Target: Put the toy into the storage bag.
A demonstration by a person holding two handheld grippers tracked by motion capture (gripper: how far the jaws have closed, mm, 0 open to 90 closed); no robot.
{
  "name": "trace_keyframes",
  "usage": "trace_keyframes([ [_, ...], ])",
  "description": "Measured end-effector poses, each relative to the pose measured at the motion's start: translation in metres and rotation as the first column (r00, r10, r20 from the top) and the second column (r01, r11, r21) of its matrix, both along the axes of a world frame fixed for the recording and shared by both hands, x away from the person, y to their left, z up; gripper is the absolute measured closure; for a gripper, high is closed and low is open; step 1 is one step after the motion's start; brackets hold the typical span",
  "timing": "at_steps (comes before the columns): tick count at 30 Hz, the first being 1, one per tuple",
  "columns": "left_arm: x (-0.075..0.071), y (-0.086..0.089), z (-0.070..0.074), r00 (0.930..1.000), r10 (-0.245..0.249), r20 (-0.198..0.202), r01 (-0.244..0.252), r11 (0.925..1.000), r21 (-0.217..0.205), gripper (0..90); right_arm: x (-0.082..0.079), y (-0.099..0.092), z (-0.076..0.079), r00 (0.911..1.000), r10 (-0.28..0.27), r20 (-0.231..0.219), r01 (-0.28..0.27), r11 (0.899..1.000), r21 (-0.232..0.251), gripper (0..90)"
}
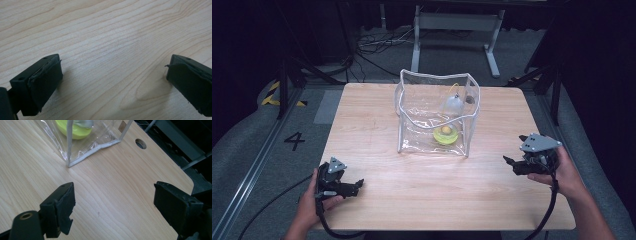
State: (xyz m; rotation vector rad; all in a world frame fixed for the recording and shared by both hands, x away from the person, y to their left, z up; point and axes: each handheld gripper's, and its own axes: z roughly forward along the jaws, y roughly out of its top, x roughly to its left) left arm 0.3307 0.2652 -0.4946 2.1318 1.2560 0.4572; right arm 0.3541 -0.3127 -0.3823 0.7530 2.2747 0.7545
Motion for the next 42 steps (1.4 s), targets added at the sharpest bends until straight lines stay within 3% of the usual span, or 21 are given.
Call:
trace_keyframes([
  [15, 0.0, 0.0, 0.0, 1.0, -0.001, -0.003, 0.001, 1.0, 0.001, 0.6, -0.012, -0.036, -0.037, 0.9978, -0.064, -0.016, 0.065, 0.994, 0.082, 17.5],
  [25, -0.001, 0.0, 0.0, 1.0, 0.002, -0.006, -0.002, 1.0, -0.002, 0.6, -0.021, -0.058, -0.067, 0.9926, -0.103, -0.064, 0.111, 0.984, 0.138, 17.6],
  [31, 0.0, 0.0, 0.0, 1.0, 0.002, -0.002, -0.002, 1.0, 0.0, 0.5, -0.026, -0.073, -0.087, 0.9846, -0.141, -0.104, 0.159, 0.968, 0.195, 18.1],
  [33, 0.0, 0.0, 0.0, 1.0, 0.002, -0.005, -0.002, 1.0, -0.001, 0.6, -0.028, -0.08, -0.098, 0.9764, -0.159, -0.146, 0.186, 0.962, 0.199, 18.1],
  [35, -0.001, 0.0, 0.0, 1.0, 0.005, -0.003, -0.005, 1.0, -0.002, 0.5, -0.03, -0.085, -0.104, 0.9715, -0.169, -0.166, 0.204, 0.953, 0.224, 18.1],
  [36, -0.001, 0.0, 0.0, 1.0, 0.005, -0.003, -0.005, 1.0, -0.002, 0.6, -0.03, -0.085, -0.104, 0.9715, -0.169, -0.166, 0.204, 0.953, 0.224, 18.1],
  [37, -0.001, 0.0, 0.0, 1.0, 0.005, -0.003, -0.005, 1.0, -0.002, 0.5, -0.031, -0.088, -0.109, 0.9654, -0.186, -0.183, 0.226, 0.945, 0.235, 18.2],
  [38, -0.001, 0.0, 0.0, 1.0, 0.006, -0.002, -0.006, 1.0, -0.002, 0.5, -0.031, -0.088, -0.109, 0.9654, -0.186, -0.183, 0.226, 0.945, 0.235, 18.2],
  [41, -0.001, 0.0, 0.0, 1.0, 0.006, -0.002, -0.006, 1.0, -0.002, 0.5, -0.029, -0.095, -0.116, 0.9454, -0.224, -0.237, 0.286, 0.918, 0.273, 15.4],
  [42, -0.001, 0.0, 0.0, 1.0, 0.006, -0.002, -0.006, 1.0, -0.002, 0.5, -0.029, -0.095, -0.116, 0.9454, -0.224, -0.237, 0.286, 0.918, 0.273, 15.4],
])
